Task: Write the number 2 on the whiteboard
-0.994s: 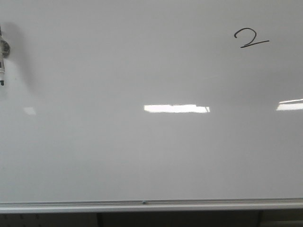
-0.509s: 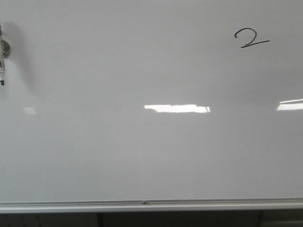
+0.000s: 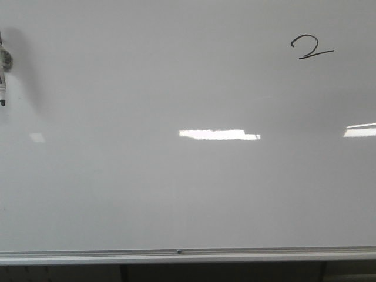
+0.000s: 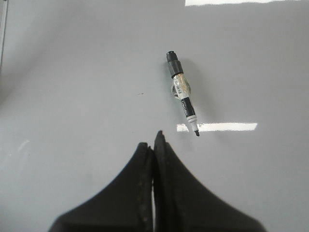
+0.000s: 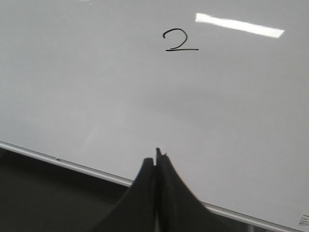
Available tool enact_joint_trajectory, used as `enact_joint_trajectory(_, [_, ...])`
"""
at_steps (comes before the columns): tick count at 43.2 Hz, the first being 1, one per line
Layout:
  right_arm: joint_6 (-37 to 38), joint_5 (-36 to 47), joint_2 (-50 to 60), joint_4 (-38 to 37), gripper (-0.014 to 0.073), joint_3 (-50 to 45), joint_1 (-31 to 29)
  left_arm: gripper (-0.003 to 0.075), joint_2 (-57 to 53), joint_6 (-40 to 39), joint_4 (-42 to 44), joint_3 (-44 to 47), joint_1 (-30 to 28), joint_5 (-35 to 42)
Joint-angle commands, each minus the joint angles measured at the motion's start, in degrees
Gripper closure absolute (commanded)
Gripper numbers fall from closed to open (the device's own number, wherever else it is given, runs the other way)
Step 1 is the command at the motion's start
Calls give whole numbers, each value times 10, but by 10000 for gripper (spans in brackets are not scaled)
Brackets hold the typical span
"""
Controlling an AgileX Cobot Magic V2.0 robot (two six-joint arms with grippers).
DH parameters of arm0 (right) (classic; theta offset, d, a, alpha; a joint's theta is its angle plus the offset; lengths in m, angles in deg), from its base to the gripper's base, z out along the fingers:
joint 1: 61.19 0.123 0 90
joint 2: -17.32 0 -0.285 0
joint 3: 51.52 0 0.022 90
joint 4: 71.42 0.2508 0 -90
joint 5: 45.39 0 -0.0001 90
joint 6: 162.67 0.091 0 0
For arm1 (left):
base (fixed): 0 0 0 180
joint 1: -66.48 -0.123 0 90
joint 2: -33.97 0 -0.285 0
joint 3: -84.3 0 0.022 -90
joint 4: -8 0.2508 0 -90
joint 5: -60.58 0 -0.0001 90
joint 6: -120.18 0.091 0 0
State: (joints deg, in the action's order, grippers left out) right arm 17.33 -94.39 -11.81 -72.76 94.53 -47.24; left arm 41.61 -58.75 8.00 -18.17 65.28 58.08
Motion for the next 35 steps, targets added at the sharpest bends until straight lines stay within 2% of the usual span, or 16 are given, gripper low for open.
enact_joint_trajectory(1, [0, 83, 23, -5, 659, -23, -44, 741, -17, -7, 0, 19, 4, 46])
enact_joint_trajectory(8, [0, 227, 97, -3, 659, -145, -132, 741, -17, -7, 0, 19, 4, 46])
enact_joint_trajectory(17, [0, 396, 171, 2, 659, -282, -182, 741, -17, -7, 0, 19, 4, 46])
enact_joint_trajectory(24, [0, 476, 201, 2, 659, -355, -184, 741, -17, -7, 0, 19, 4, 46])
enact_joint_trajectory(35, [0, 524, 229, 2, 659, -420, -184, 741, -17, -7, 0, 19, 4, 46])
